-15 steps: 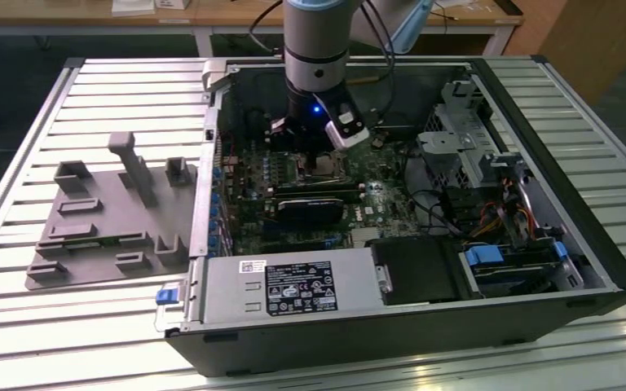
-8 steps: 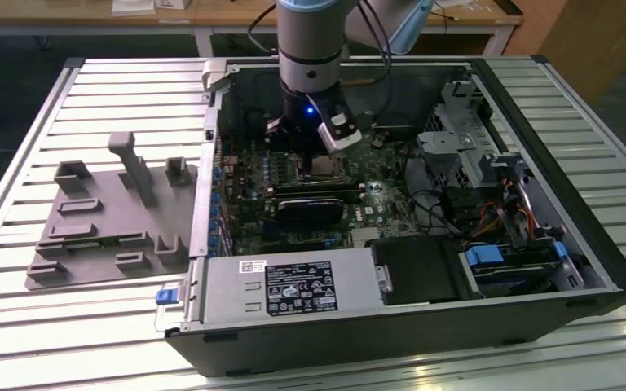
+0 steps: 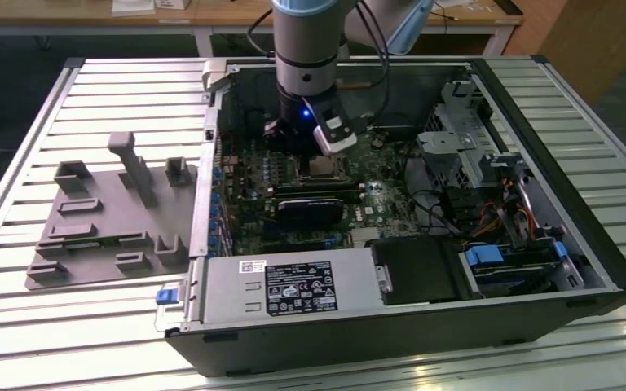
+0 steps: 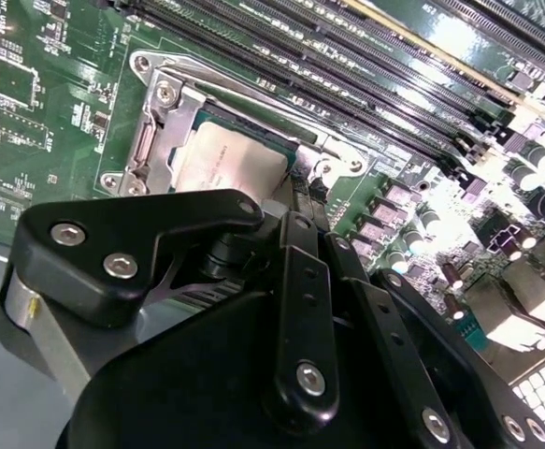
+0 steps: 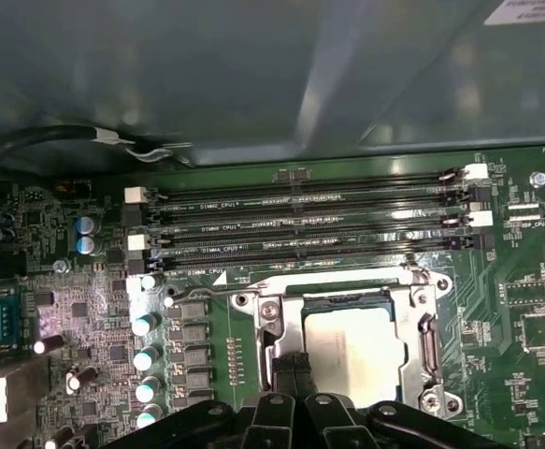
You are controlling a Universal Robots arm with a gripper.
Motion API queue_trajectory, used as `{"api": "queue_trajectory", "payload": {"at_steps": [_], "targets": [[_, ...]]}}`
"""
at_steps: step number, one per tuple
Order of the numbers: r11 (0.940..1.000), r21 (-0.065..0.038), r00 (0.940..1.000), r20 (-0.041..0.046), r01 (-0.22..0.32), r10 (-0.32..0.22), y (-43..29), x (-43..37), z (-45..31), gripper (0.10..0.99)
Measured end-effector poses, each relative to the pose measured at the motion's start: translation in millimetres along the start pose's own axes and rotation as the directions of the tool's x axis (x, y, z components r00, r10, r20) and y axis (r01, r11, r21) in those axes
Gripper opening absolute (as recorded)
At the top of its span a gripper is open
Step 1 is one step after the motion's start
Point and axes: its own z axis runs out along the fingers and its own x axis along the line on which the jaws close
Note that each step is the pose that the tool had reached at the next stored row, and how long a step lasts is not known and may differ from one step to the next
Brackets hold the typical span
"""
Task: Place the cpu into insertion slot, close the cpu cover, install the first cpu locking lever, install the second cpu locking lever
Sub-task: 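Close the cpu cover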
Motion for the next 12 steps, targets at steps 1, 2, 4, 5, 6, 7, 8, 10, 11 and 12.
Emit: {"api": "queue_trajectory", "payload": {"at_steps": [1, 2, 4, 5, 6, 7, 8, 10, 11, 12], "targets": [[1.0, 0.0, 1.0, 0.0001, -0.002, 0.002, 0.0, 0.1, 0.5, 0.106], [1.0, 0.0, 1.0, 0.0001, -0.003, 0.003, -0.1, 0.2, 0.7, 0.106], [1.0, 0.0, 1.0, 0.0003, -0.004, 0.004, -0.1, 0.3, 1.2, 0.106], [1.0, 0.0, 1.0, 0.0003, -0.004, 0.004, -0.1, 0.3, 1.7, 0.106], [1.0, 0.0, 1.0, 0.0004, -0.005, 0.005, -0.2, 0.3, 2.2, 0.106], [1.0, 0.0, 1.0, 0.0003, -0.005, 0.005, -0.2, 0.4, 2.7, 0.106], [1.0, 0.0, 1.0, 0.0003, -0.005, 0.005, -0.3, 0.4, 3.1, 0.106], [1.0, 0.0, 1.0, 0.0002, -0.005, 0.005, -0.3, 0.5, 3.4, 0.106], [1.0, 0.0, 1.0, 0.0002, -0.005, 0.005, -0.3, 0.5, 3.6, 0.106], [1.0, 0.0, 1.0, 0.0004, -0.005, 0.005, -0.3, 0.6, 4.0, 0.106]]}}
